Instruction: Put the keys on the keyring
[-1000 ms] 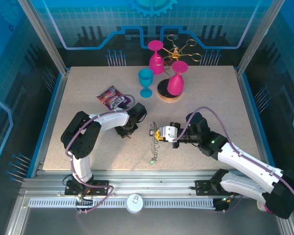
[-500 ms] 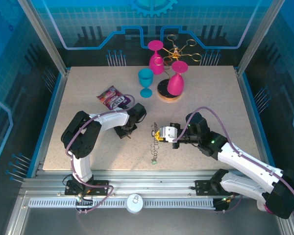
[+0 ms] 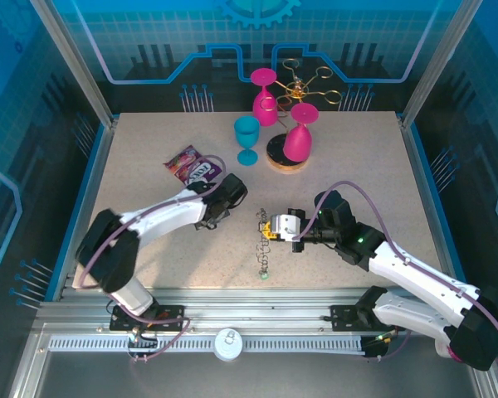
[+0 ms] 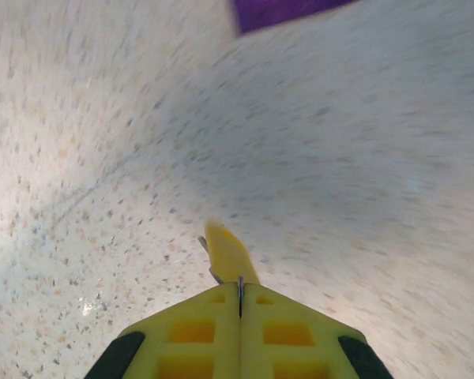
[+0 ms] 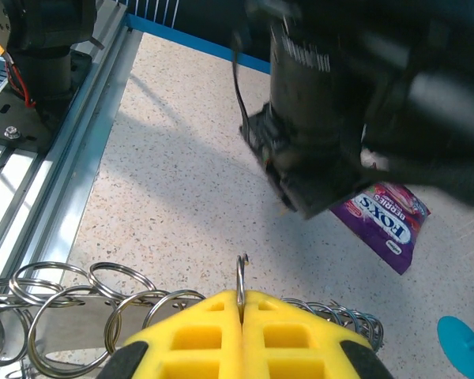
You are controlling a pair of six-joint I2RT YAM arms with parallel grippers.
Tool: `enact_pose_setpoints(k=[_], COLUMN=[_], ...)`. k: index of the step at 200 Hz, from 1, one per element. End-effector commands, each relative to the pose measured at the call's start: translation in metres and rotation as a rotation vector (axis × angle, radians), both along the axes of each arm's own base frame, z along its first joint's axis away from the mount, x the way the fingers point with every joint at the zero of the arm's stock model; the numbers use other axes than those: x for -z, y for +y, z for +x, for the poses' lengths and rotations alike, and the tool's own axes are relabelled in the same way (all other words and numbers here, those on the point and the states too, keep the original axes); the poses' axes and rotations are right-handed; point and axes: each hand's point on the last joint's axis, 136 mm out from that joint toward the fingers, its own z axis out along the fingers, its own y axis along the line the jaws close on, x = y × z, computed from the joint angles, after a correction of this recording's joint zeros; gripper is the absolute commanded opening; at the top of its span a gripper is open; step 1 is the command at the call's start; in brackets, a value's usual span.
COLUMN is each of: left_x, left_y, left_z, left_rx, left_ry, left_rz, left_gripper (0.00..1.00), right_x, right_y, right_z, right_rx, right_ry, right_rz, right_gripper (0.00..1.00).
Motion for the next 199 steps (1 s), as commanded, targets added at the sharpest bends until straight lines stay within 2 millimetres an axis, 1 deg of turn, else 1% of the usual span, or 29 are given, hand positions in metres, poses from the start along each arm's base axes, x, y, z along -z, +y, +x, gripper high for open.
enact_pose_setpoints(k=[1, 15, 26, 47, 64, 79, 103, 133, 164, 184, 199], left_x=[-0.045, -0.065, -0.082, -0.111, -0.124, -0.133, -0.135, -0.140, -0.137, -0.137, -0.137], left_y=[-0.012, -0.030, -0.040, -0.050, -0.065, -0.069, -0.085, -0.097, -0.109, -0.114, -0.119], left_z=[0.007, 0.005, 0.001, -0.010, -0.029, -0.042, -0.073, -0.094, -0.106, -0.105, -0.106], left_rx=[0.311, 0.515, 0.651, 0.870, 1.090, 1.211, 1.493, 1.682, 1.843, 1.888, 1.916], left_ry=[-0.142, -0.218, -0.281, -0.428, -0.553, -0.639, -0.688, -0.768, -0.859, -0.878, -0.890], left_rz=[0.111, 0.087, 0.083, 0.116, 0.142, 0.180, 0.228, 0.260, 0.347, 0.380, 0.374], left_gripper=[0.00, 0.00, 0.00, 0.00, 0.00, 0.00, 0.00, 0.00, 0.00, 0.00, 0.00], right_x=[-0.010, -0.010, -0.011, -0.012, -0.011, -0.010, -0.010, -0.011, -0.012, -0.013, -0.013], right_y=[0.006, 0.006, 0.007, 0.008, 0.008, 0.009, 0.011, 0.015, 0.016, 0.015, 0.016], right_z=[-0.009, -0.009, -0.010, -0.010, -0.009, -0.010, -0.015, -0.022, -0.022, -0.020, -0.019], right_rx=[-0.046, -0.048, -0.052, -0.052, -0.050, -0.063, -0.100, -0.151, -0.161, -0.168, -0.177], right_ry=[-0.011, -0.002, 0.003, 0.009, 0.012, 0.012, 0.023, 0.041, 0.038, 0.031, 0.027], right_rz=[0.023, 0.023, 0.026, 0.027, 0.023, 0.019, 0.018, 0.028, 0.032, 0.034, 0.035], right_gripper=[0.00, 0.00, 0.00, 0.00, 0.00, 0.00, 0.00, 0.00, 0.00, 0.00, 0.00])
